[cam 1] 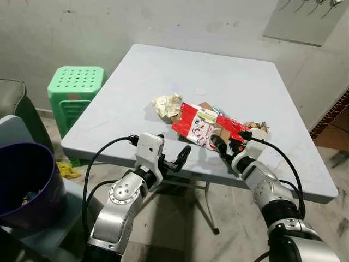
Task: Picking trash to rubbish bin
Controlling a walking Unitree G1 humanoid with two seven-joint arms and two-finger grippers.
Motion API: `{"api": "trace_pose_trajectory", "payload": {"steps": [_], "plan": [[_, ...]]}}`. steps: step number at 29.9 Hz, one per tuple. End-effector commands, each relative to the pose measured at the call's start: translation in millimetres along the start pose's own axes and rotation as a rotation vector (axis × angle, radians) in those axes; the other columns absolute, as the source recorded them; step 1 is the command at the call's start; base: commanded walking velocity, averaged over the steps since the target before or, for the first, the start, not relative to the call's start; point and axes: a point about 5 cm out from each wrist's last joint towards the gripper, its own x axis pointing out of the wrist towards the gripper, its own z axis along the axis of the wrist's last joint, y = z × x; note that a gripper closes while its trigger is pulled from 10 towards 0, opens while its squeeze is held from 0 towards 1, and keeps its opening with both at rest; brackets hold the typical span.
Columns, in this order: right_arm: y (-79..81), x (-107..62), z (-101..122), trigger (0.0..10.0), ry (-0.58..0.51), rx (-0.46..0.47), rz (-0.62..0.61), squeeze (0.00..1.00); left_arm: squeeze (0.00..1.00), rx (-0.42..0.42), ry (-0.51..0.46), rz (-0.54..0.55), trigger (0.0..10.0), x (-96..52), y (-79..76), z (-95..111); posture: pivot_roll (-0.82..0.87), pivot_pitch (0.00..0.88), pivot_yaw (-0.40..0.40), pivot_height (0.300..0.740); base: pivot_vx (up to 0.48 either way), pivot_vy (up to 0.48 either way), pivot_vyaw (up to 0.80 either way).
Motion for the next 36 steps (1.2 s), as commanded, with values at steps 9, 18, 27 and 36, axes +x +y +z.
{"api": "trace_pose_trajectory", "payload": {"steps": [9,18,27,36], "plan": [[8.2,4.5,-6.6,0.0,0.031,0.019,0.056,0.0,0.0,0.003,-0.006,0.013,10.0,-1.0,1.0,3.3,0.01,0.106,-0.109,0.74,0.0,0.0,0.0],[11.7,5.9,-7.7,0.0,0.027,0.003,0.086,0.0,0.0,0.003,-0.01,0.016,10.0,-1.0,0.8,3.7,0.02,0.093,-0.113,0.74,0.0,0.0,0.0],[12.5,6.4,-5.9,0.0,0.008,-0.001,0.095,0.0,0.0,0.006,-0.01,0.009,10.0,-0.5,-0.1,3.6,0.02,0.086,-0.111,0.74,0.0,0.0,0.0],[12.9,5.2,-3.3,0.0,-0.027,0.01,0.124,0.0,0.0,0.008,-0.01,0.009,10.0,0.2,-0.3,4.3,0.02,0.09,-0.11,0.74,0.0,0.0,0.0]]}}
